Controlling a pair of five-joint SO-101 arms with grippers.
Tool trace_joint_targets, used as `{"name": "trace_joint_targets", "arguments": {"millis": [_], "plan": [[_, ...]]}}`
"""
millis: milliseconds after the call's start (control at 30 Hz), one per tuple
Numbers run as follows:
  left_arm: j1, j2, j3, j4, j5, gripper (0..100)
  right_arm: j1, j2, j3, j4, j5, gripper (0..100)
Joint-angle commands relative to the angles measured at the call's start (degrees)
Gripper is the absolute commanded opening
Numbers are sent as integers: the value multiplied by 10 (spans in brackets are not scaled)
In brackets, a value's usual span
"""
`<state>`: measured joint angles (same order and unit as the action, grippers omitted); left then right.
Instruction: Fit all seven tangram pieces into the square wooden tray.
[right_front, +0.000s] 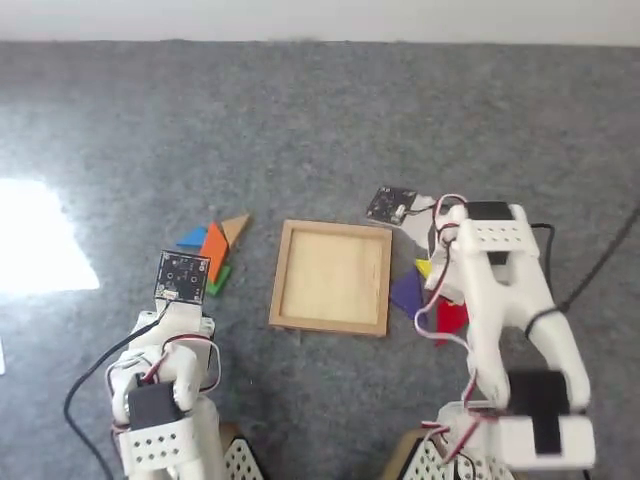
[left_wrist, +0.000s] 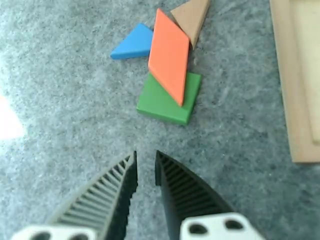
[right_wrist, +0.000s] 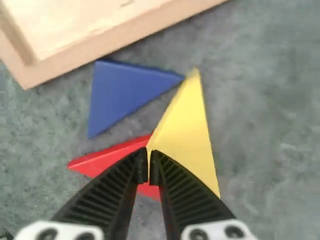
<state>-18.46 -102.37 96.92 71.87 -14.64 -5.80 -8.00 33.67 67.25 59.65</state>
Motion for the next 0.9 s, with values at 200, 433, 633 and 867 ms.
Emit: {"name": "trace_joint_targets", "arguments": {"millis": [200,433,633,867], "plan": [[1,-6,-5,3,-4,60,-17,-201,145,-31,24,55],[1,-6,-5,3,-4,60,-15,-204,215,-110,42,265],[1,-6,-5,3,-4,60,0,-203,215,-151,44,267],[1,-6,-5,3,-4,60,44,-160,215,-178,77,267]]}}
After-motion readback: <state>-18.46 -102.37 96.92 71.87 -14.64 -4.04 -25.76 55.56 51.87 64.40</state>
